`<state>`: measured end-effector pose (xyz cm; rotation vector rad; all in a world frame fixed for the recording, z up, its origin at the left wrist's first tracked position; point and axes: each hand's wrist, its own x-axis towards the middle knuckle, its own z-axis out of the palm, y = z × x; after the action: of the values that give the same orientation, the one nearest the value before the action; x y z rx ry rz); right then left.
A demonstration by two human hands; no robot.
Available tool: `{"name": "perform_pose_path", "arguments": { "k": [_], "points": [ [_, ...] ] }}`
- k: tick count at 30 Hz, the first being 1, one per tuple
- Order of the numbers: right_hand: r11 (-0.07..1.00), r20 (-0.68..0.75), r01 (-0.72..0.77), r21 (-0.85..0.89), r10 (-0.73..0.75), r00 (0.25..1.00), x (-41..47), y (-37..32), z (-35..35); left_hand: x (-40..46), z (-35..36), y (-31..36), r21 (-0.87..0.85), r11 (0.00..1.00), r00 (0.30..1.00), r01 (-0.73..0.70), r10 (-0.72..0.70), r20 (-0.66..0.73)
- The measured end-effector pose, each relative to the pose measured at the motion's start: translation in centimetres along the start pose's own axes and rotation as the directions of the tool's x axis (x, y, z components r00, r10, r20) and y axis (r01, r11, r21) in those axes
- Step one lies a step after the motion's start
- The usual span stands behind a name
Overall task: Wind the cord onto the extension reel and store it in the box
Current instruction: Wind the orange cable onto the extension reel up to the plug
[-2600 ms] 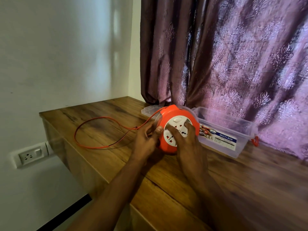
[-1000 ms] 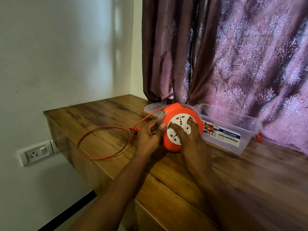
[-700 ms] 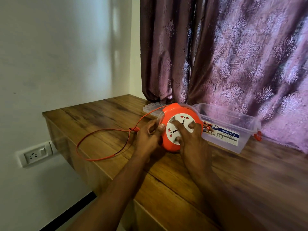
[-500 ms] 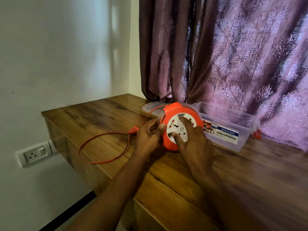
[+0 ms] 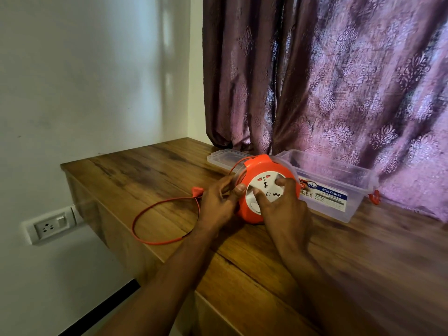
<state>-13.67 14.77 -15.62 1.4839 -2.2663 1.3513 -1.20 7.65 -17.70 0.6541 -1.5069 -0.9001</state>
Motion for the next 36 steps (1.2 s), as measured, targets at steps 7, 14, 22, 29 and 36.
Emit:
{"name": "perform_pose_path", "arguments": {
  "k": [7, 14, 22, 29, 36],
  "points": [
    [0.87, 0.035, 0.448, -0.208, -0.451, 0.892, -0.2, 0.3, 0.0, 0.4, -0.5, 0.0, -0.077, 0.997, 0.993, 0.032, -0.04, -0.109],
    [0.813, 0.255, 0.522, -0.257, -0.464, 0.848, -0.3, 0.1, -0.4, 0.3, -0.5, 0.5, -0.11, 0.994, 0.997, 0.019, -0.027, -0.073],
    [0.857, 0.24, 0.423, -0.293, -0.363, 0.9, -0.5, -0.9, -1.3, 0.1, -0.4, 0.5, -0.051, 0.999, 0.999, -0.002, -0.001, -0.046],
    [0.87, 0.222, 0.378, -0.316, -0.319, 0.921, -0.3, -0.7, -1.1, 0.1, -0.5, 0.7, -0.104, 0.994, 0.999, -0.012, 0.006, -0.054],
    [0.964, 0.099, 0.219, -0.152, -0.206, 0.974, 0.4, -0.6, -0.6, 0.0, -0.3, 0.5, -0.099, 0.995, 0.999, -0.006, 0.001, -0.051]
  ]
}}
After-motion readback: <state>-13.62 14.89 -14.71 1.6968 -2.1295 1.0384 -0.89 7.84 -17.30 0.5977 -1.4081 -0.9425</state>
